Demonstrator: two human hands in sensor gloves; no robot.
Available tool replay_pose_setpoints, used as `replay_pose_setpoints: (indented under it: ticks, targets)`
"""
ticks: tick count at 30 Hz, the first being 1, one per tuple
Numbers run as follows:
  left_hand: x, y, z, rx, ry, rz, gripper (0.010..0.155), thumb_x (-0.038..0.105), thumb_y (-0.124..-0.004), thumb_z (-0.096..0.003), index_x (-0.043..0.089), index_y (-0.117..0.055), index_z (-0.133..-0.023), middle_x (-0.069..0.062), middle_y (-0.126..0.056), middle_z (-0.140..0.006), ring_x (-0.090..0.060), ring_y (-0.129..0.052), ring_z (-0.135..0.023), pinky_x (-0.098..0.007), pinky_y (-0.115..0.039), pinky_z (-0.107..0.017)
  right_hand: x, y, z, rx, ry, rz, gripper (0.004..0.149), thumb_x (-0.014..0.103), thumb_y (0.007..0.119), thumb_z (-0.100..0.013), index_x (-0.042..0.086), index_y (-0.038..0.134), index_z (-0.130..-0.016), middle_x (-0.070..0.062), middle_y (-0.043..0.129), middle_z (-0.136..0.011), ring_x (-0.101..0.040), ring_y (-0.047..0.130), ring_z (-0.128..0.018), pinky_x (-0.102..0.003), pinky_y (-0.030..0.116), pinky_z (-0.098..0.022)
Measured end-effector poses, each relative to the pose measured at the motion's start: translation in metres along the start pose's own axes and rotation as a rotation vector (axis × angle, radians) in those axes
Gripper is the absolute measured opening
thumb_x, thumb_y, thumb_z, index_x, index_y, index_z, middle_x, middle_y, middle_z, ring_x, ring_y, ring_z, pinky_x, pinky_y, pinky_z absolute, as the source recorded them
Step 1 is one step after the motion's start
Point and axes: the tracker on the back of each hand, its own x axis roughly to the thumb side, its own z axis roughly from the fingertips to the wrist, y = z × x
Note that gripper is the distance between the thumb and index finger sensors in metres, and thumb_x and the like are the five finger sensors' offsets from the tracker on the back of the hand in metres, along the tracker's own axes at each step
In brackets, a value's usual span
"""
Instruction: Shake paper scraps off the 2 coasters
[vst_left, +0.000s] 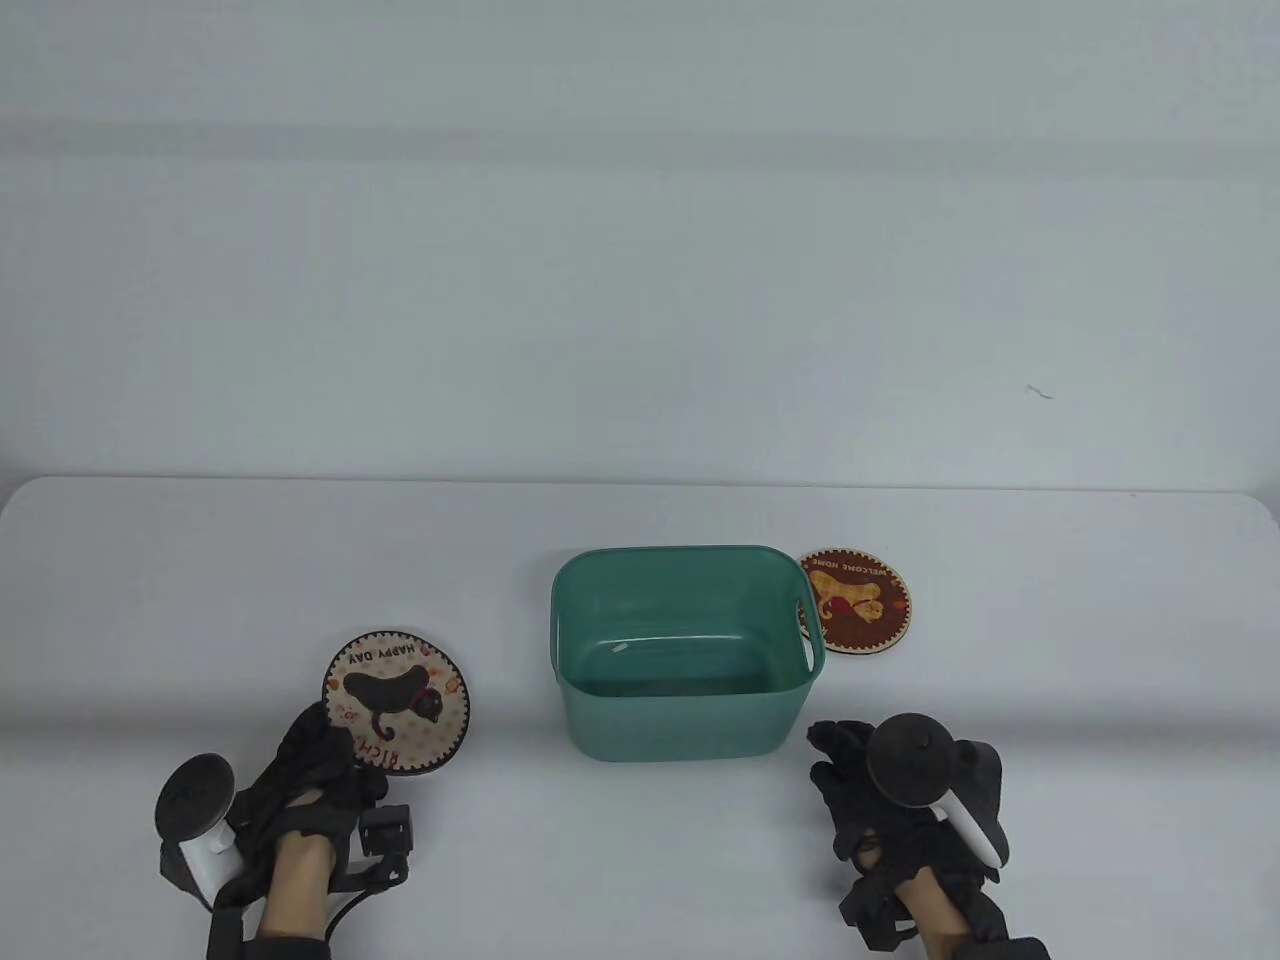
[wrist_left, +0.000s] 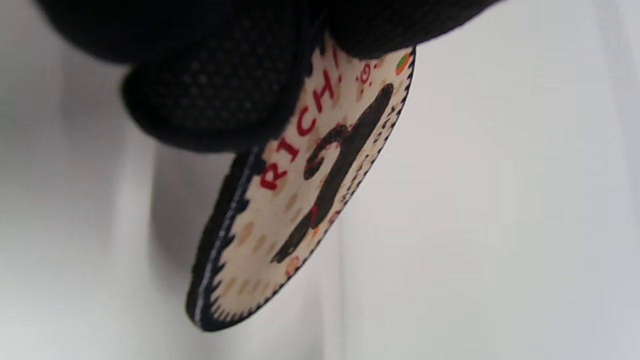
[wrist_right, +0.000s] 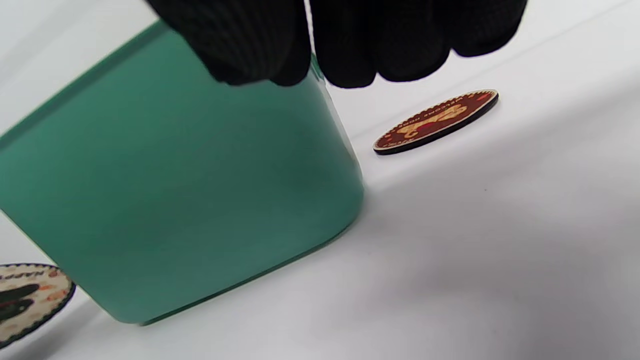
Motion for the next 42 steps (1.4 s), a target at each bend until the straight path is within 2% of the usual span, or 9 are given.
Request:
replay_pose_setpoints:
  ticks: [7,15,22,27,30,34,42]
  targets:
    - [-0.009,0.002,-0.001,0.011,0.045,-0.148,0.051,0.026,-0.07,-0.049,0.009,-0.059,-0.095,-0.019,-0.085,-0.068,-0.025,-0.098,-0.03,-0.031,-0.084,-0.018,-0.001,-0.001,0.001,0.007,0.012,-0.005,0.047,0.032,0.073,-0.045,0.024,0.06,-0.089,-0.008,0.059,-0.096,-0.031,0.064,-0.083,-0.048,0.058,-0.061]
    - [-0.005,0.0,0.001,0.039,0.031,-0.364,0.053,0.026,-0.071,-0.0485,0.009,-0.056,-0.096,-0.02,-0.082,-0.073,-0.03,-0.098,-0.035,-0.034,-0.085,-0.022,-0.001,0.0,0.002,0.021,0.022,-0.001,0.048,0.033,0.073,-0.045,0.024,0.059,-0.09,-0.008,0.059,-0.096,-0.031,0.064,-0.084,-0.048,0.058,-0.061]
    - [0.009,-0.007,0.008,0.084,-0.039,-0.636,0.059,0.033,-0.075,-0.0478,0.01,-0.053,-0.097,-0.021,-0.077,-0.08,-0.039,-0.093,-0.053,-0.039,-0.084,-0.033,-0.002,0.0,0.002,0.025,0.036,-0.009,0.048,0.033,0.074,-0.045,0.024,0.058,-0.09,-0.009,0.058,-0.097,-0.032,0.063,-0.084,-0.048,0.057,-0.062]
    - [0.012,-0.009,0.01,0.093,-0.031,-0.754,0.067,0.037,-0.076,-0.0478,0.013,-0.043,-0.1,-0.021,-0.058,-0.094,-0.046,-0.074,-0.077,-0.045,-0.075,-0.049,-0.003,0.0,0.002,0.026,0.041,-0.013,0.049,0.034,0.074,-0.045,0.024,0.058,-0.091,-0.008,0.057,-0.097,-0.032,0.062,-0.085,-0.048,0.057,-0.062]
    - [0.015,-0.011,0.012,0.105,-0.064,-0.782,0.068,0.037,-0.076,-0.0478,0.014,-0.042,-0.101,-0.02,-0.05,-0.098,-0.048,-0.063,-0.085,-0.049,-0.068,-0.057,-0.003,0.0,0.003,0.024,0.043,-0.023,0.05,0.034,0.074,-0.045,0.025,0.057,-0.091,-0.009,0.056,-0.097,-0.032,0.062,-0.085,-0.048,0.057,-0.062]
    - [0.025,-0.02,0.017,0.068,-0.142,-0.757,0.068,0.039,-0.076,-0.0481,0.015,-0.042,-0.101,-0.018,-0.049,-0.099,-0.047,-0.062,-0.087,-0.05,-0.067,-0.059,-0.003,-0.001,0.004,0.015,0.047,-0.054,0.051,0.034,0.073,-0.045,0.025,0.055,-0.091,-0.009,0.056,-0.098,-0.032,0.061,-0.085,-0.048,0.056,-0.062]
    - [0.042,-0.057,0.033,-0.104,-0.352,-0.679,0.066,0.038,-0.075,-0.0486,0.016,-0.041,-0.101,-0.015,-0.048,-0.101,-0.046,-0.058,-0.091,-0.051,-0.063,-0.064,-0.004,0.0,0.006,0.016,0.055,-0.06,0.052,0.034,0.073,-0.045,0.024,0.052,-0.092,-0.009,0.055,-0.098,-0.032,0.061,-0.085,-0.048,0.056,-0.062]
